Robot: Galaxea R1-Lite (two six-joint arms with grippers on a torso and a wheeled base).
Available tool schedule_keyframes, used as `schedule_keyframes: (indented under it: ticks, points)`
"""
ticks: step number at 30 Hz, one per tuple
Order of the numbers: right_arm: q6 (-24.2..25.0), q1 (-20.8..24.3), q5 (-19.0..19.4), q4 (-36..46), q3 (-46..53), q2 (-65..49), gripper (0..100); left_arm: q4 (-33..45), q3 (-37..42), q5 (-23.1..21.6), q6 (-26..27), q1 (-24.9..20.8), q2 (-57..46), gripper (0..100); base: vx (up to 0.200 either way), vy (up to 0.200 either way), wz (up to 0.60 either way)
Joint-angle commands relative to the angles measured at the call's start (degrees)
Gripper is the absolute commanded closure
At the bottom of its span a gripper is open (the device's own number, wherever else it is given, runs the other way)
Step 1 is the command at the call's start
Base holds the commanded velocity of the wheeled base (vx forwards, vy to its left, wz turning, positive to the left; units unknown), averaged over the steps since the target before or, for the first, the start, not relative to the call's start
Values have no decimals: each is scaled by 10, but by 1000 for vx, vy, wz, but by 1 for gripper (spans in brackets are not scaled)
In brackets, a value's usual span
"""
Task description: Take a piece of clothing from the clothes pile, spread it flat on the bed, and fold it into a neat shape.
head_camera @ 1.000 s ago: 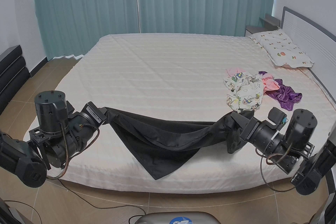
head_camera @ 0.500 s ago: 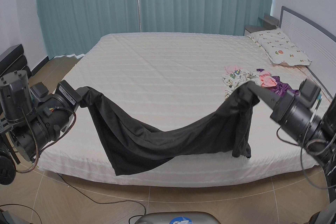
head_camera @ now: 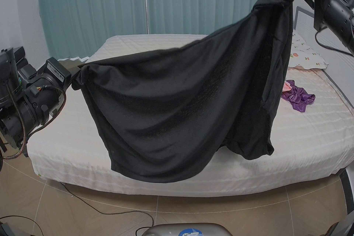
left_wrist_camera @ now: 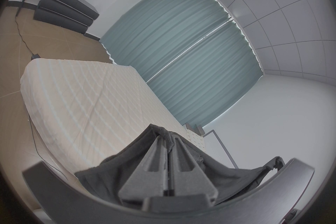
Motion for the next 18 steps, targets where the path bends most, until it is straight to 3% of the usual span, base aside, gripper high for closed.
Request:
schedule_keyframes:
  ticks: [1, 12, 18]
  points:
    - [26, -85, 6, 47, -105, 181, 100, 19, -52, -14, -35, 23, 85, 100, 0, 0, 0]
    - [25, -89, -12, -32, -98, 290, 100, 11, -106, -21, -37, 31, 190, 100, 182, 0, 0]
    - [24, -82, -17, -72, -80, 331, 100, 8, -168, -30, -35, 62, 278, 100, 200, 0, 0]
